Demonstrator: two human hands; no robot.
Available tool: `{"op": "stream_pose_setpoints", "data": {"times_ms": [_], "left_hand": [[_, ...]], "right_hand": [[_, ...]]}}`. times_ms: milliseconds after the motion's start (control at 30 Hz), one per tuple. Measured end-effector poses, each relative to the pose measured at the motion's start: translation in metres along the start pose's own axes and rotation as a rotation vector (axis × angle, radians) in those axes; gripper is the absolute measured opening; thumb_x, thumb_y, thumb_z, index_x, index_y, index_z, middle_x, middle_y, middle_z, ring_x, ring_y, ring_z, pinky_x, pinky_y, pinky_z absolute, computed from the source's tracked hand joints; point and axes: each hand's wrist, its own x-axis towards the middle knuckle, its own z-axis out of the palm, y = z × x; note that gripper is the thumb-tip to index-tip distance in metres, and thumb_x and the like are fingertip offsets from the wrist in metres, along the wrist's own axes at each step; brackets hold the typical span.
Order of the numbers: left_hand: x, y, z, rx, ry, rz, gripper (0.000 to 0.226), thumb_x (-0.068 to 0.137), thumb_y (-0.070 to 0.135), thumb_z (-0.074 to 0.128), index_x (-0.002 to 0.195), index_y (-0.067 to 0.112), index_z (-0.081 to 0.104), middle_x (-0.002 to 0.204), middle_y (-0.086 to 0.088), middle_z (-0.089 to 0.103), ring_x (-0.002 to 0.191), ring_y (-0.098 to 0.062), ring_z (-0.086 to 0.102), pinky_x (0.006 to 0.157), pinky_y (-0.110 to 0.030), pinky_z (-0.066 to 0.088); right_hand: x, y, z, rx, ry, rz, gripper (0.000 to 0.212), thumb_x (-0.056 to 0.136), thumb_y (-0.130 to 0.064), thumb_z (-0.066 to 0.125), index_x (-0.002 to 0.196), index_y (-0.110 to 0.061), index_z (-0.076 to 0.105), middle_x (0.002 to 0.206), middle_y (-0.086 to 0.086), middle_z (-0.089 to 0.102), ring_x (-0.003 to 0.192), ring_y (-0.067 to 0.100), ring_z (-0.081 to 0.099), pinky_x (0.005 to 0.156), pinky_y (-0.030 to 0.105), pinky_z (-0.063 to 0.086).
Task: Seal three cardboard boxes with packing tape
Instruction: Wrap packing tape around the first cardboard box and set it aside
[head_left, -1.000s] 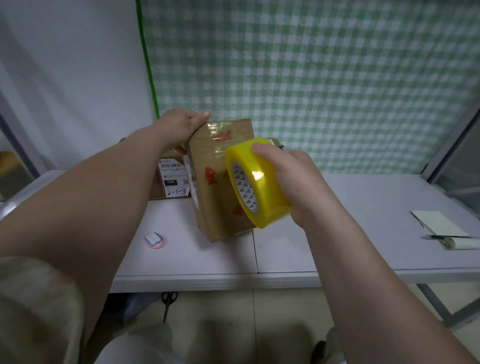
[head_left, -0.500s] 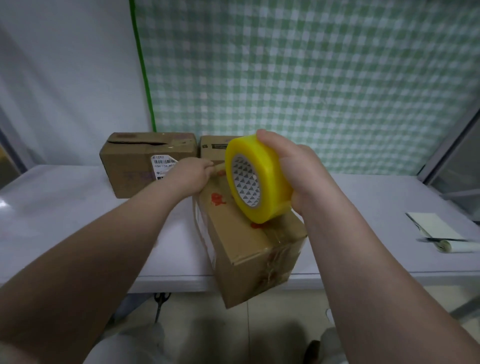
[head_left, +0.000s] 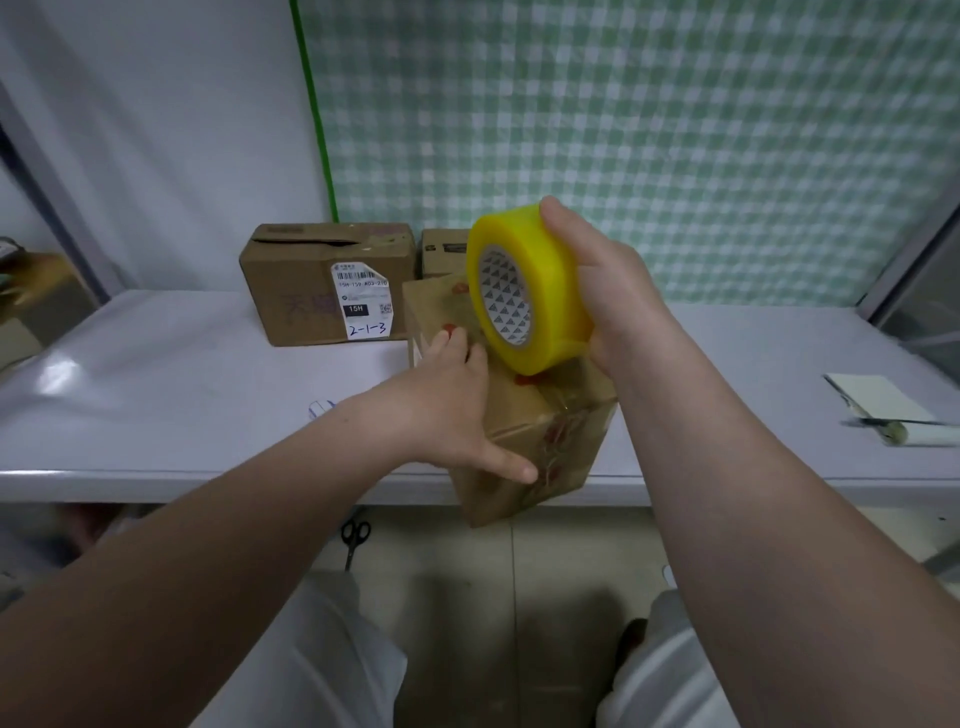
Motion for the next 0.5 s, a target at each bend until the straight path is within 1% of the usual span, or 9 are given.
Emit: {"op": "stream_pose_setpoints", "data": {"times_ms": [67, 133, 233, 300, 333, 367, 500], "left_hand": [[-0.001, 0.003, 0.009, 0.040, 0.141, 0.010, 0.125, 0.065, 0.081, 0.056, 0.150, 0.003, 0.007, 0.158, -0.016, 0.006, 0.146, -0.031, 0.001, 0.118, -0.041, 0.015], [0.001, 0.003, 0.013, 0.050, 0.224, 0.010, 0.114, 0.071, 0.079, 0.051, 0.148, 0.003, 0.016, 0.155, -0.017, 0.017, 0.145, -0.031, 0.011, 0.116, -0.039, 0.019], [0.005, 0.001, 0.011, 0.059, 0.241, 0.034, 0.107, 0.072, 0.079, 0.048, 0.145, 0.004, 0.027, 0.150, -0.017, 0.030, 0.142, -0.031, 0.021, 0.113, -0.040, 0.027], [0.007, -0.002, 0.009, 0.051, 0.235, 0.050, 0.105, 0.071, 0.079, 0.049, 0.144, 0.005, 0.031, 0.148, -0.016, 0.034, 0.140, -0.030, 0.025, 0.112, -0.041, 0.030], [0.007, -0.003, 0.009, 0.051, 0.234, 0.053, 0.105, 0.070, 0.079, 0.050, 0.143, 0.005, 0.032, 0.148, -0.015, 0.035, 0.140, -0.030, 0.026, 0.112, -0.041, 0.031], [0.007, -0.003, 0.009, 0.057, 0.235, 0.059, 0.106, 0.070, 0.080, 0.050, 0.143, 0.006, 0.032, 0.148, -0.014, 0.035, 0.140, -0.029, 0.026, 0.112, -0.042, 0.032], [0.006, -0.004, 0.013, 0.059, 0.256, 0.085, 0.107, 0.068, 0.080, 0.051, 0.144, 0.007, 0.030, 0.149, -0.012, 0.033, 0.141, -0.029, 0.024, 0.111, -0.043, 0.033]], "right_hand": [[-0.006, 0.002, -0.001, 0.016, -0.039, 0.006, 0.030, 0.084, -0.050, 0.066, 0.096, -0.023, 0.065, 0.101, 0.004, 0.072, 0.091, 0.023, 0.070, 0.086, 0.043, 0.057], [-0.009, 0.003, -0.001, 0.010, -0.060, 0.008, 0.028, 0.085, -0.048, 0.066, 0.095, -0.022, 0.064, 0.104, 0.005, 0.071, 0.094, 0.024, 0.070, 0.090, 0.045, 0.055], [-0.014, -0.003, 0.002, -0.070, -0.015, -0.005, 0.031, 0.085, -0.048, 0.065, 0.099, -0.020, 0.063, 0.106, 0.005, 0.069, 0.095, 0.024, 0.067, 0.091, 0.045, 0.054], [-0.018, -0.010, 0.001, -0.134, 0.049, 0.007, 0.045, 0.084, -0.052, 0.065, 0.112, -0.017, 0.061, 0.110, 0.005, 0.066, 0.096, 0.023, 0.065, 0.090, 0.042, 0.053], [-0.021, -0.012, -0.001, -0.153, 0.065, 0.020, 0.052, 0.083, -0.054, 0.065, 0.118, -0.016, 0.059, 0.112, 0.004, 0.065, 0.096, 0.024, 0.064, 0.089, 0.042, 0.053], [-0.023, -0.013, -0.004, -0.171, 0.067, 0.031, 0.054, 0.083, -0.055, 0.064, 0.120, -0.016, 0.058, 0.111, 0.004, 0.065, 0.096, 0.023, 0.064, 0.089, 0.042, 0.053], [-0.033, -0.013, -0.014, -0.224, 0.032, 0.046, 0.054, 0.083, -0.055, 0.064, 0.122, -0.019, 0.057, 0.109, 0.001, 0.065, 0.095, 0.022, 0.064, 0.088, 0.042, 0.053]]}}
